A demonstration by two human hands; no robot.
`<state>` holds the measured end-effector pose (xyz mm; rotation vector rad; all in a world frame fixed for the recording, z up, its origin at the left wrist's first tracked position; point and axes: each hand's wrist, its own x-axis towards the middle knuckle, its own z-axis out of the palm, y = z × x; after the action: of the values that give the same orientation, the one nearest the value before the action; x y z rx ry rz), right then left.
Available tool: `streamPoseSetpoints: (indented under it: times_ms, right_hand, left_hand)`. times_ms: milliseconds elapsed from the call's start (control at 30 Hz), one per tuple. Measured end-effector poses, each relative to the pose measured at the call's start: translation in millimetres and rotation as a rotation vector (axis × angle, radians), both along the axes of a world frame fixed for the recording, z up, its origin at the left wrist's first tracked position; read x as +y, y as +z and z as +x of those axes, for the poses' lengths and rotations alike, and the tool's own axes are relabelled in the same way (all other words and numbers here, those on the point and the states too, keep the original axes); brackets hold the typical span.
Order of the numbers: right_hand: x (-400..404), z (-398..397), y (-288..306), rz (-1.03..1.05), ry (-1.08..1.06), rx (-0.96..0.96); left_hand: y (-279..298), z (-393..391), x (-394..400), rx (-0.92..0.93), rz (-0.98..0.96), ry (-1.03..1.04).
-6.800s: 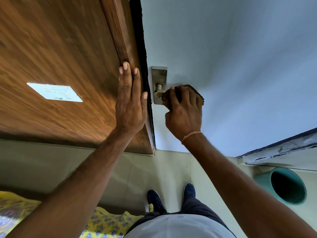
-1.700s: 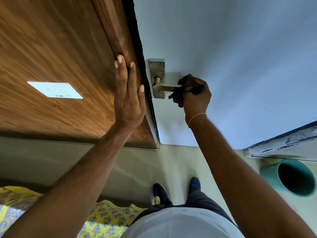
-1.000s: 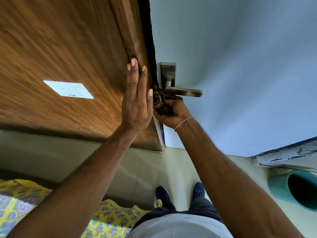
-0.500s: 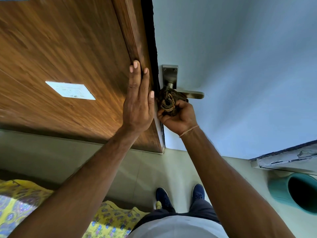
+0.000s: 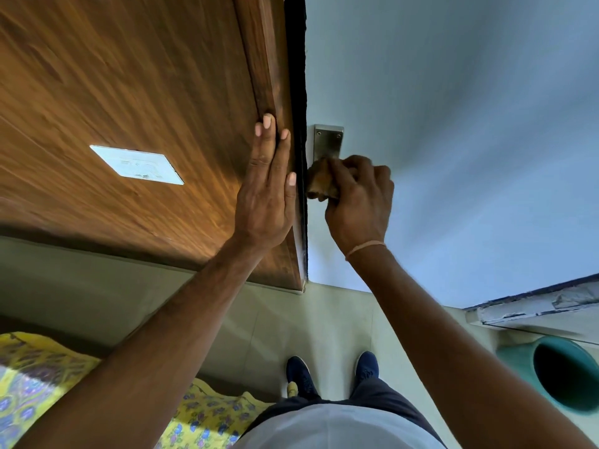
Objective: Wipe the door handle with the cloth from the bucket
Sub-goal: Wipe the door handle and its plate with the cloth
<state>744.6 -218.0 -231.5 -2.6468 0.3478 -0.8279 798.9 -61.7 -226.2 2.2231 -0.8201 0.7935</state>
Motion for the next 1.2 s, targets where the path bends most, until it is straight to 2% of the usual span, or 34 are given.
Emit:
streamPoseSetpoints:
  times_ms: [267, 500, 600, 767, 867, 933, 1000, 1033, 1067, 1133, 1167, 1200]
  right_hand:
    - [16.2, 27.8, 6.1, -0.473, 0.157, 0.210]
    - [2.0, 42.8, 15.8, -0.708, 0.397, 0.203]
    - [-14.3, 33.3, 11.6, -0.636, 0.405, 0.120]
    - [-54.3, 6.8, -7.3, -0.323, 0.200, -0.043]
    - [-79.7, -7.9, -14.7, -0.274, 0.184, -0.114]
    - [-93.9, -8.6, -18.1, -0.217, 0.148, -0.096]
    - [-99.7, -10.3, -22.5, -0.070, 0.059, -0.030]
    - [-99.7, -10.9, -26.0, 0.110, 0.012, -0.004]
    - [-96.4, -12.3, -26.5, 0.420, -0.019, 0.009]
    - [-88.2, -14.1, -31.6, 1.188, 0.002, -0.032]
    - [-83.3, -15.6, -36.0, 1.457, 0.041, -0.060]
    - [-78.0, -16.3, -41.2, 1.635, 0.084, -0.080]
  left_hand:
    - [3.6, -1.5, 5.5, -0.001, 0.017, -0.030]
    - [6.2, -3.4, 3.9, 0.017, 0.000, -0.026]
    - [5.7, -4.1, 3.8, 0.015, 0.006, -0.041]
    - [2.4, -3.1, -0.4, -0.006, -0.001, -0.008]
    - [0.7, -2.5, -2.7, -0.008, -0.001, 0.001]
    - [0.5, -2.4, -2.4, -0.013, -0.004, 0.001]
    - [1.3, -3.0, -1.3, -0.014, -0.001, -0.003]
    - [1.9, -2.9, -0.3, -0.017, 0.003, -0.008]
    - [2.1, -2.6, 0.5, -0.022, 0.007, -0.014]
    - [2.5, -2.5, 1.4, -0.026, 0.009, -0.019]
    - [2.4, -2.8, 1.2, -0.023, 0.009, -0.017]
    - [2.2, -3.0, 1.1, -0.019, 0.010, -0.014]
